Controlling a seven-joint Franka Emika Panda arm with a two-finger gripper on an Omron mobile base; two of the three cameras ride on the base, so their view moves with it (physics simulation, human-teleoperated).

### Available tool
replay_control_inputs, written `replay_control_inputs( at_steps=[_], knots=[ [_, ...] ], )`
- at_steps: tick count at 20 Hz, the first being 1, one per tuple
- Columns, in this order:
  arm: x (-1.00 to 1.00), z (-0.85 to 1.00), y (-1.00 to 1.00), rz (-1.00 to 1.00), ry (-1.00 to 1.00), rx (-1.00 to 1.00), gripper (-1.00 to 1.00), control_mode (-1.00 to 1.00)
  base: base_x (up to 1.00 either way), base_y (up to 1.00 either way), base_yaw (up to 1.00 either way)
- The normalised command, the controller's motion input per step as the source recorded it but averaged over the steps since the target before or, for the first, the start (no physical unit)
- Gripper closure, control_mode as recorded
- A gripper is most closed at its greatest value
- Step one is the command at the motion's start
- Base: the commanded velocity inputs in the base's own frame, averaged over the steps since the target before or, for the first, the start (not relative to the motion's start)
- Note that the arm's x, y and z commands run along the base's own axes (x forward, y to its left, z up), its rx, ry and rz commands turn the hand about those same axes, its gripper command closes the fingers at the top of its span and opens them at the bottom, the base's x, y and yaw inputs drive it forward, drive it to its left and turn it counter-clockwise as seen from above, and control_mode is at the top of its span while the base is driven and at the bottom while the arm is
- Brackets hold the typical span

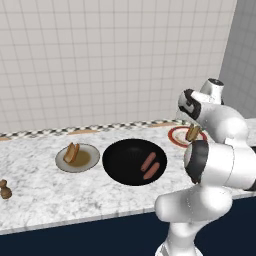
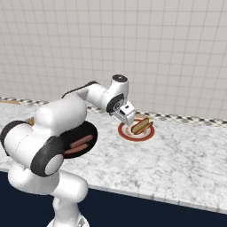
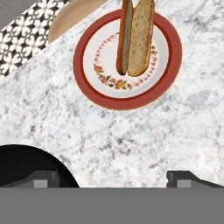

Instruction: Place one bun and one sausage from the bowl on each plate.

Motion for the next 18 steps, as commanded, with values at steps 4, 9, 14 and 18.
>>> replay_control_inputs(
  at_steps=[4,9,14,18],
  knots=[
    [-0.78,0.83,1.0,0.19,0.18,-0.16,-1.0,-1.0,0.0,0.0,0.0],
    [-0.45,0.09,1.0,0.16,0.22,-0.09,-1.0,-1.0,0.0,0.0,0.0],
    [0.13,-0.87,0.88,0.12,0.08,0.15,-1.0,-1.0,0.0,0.0,0.0],
    [0.51,-0.53,0.72,0.01,0.03,0.0,-1.0,-1.0,0.0,0.0,0.0]
  ],
)
